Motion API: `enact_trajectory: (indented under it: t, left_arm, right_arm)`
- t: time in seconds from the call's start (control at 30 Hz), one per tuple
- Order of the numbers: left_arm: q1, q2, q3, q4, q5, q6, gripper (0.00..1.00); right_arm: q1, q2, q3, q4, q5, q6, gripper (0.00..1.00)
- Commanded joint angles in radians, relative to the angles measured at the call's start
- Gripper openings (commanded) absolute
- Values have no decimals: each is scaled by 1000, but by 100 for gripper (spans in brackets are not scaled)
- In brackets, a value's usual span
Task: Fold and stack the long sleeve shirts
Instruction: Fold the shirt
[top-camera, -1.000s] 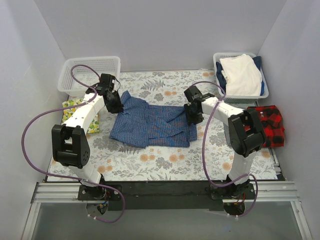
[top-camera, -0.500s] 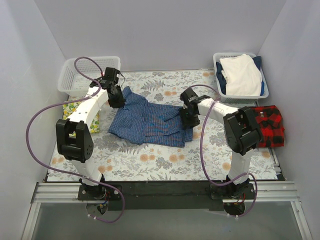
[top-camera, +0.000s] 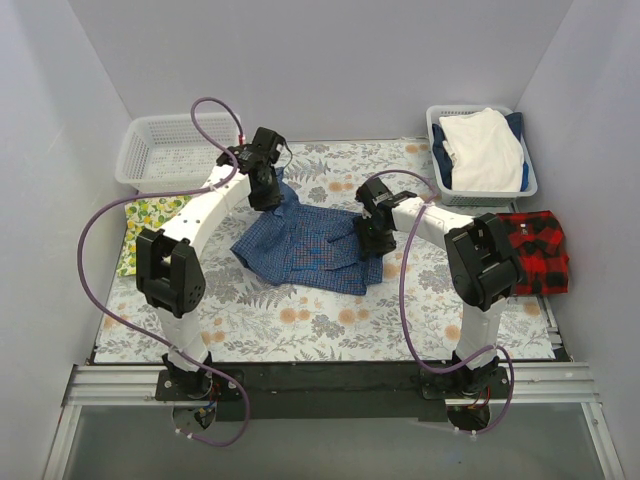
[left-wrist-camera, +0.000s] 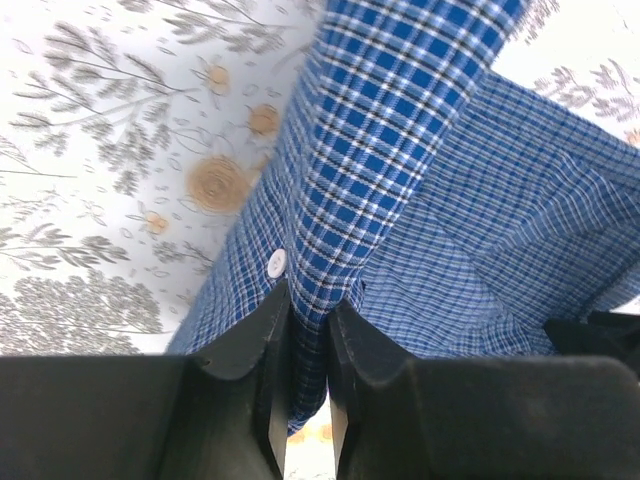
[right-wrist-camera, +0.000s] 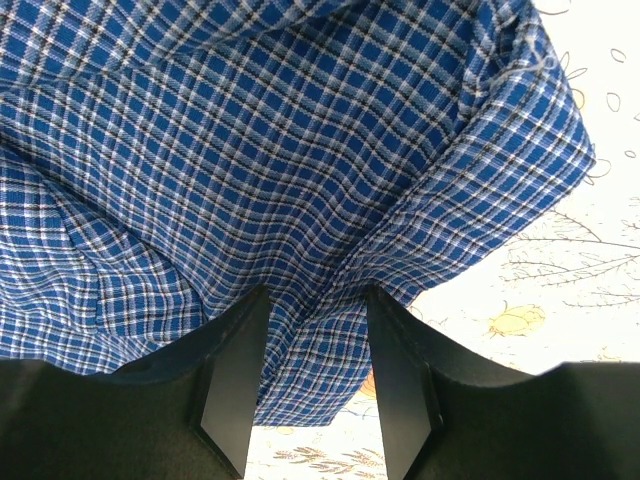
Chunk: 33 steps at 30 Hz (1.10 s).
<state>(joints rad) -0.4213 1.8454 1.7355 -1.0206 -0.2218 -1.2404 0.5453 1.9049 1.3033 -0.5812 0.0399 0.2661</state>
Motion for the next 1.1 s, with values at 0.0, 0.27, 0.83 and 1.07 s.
enact_trajectory:
  t: [0.0,0.27,0.83,1.07]
  left_arm:
    - [-65,27,73,-48,-37,-53,16]
    - [-169,97,160,-32,35,-105,17]
    - [-269,271,349,-21,127,-91,17]
    - [-327,305,334,92,308,-30,46]
  right_arm:
    - [10,-1,25,14,-64,21,53]
    - [13,-17,34,38,-100,32,52]
    - [-84,-374,-173,70,216,139,60]
    - [-102,-397,-194,70,183,125,60]
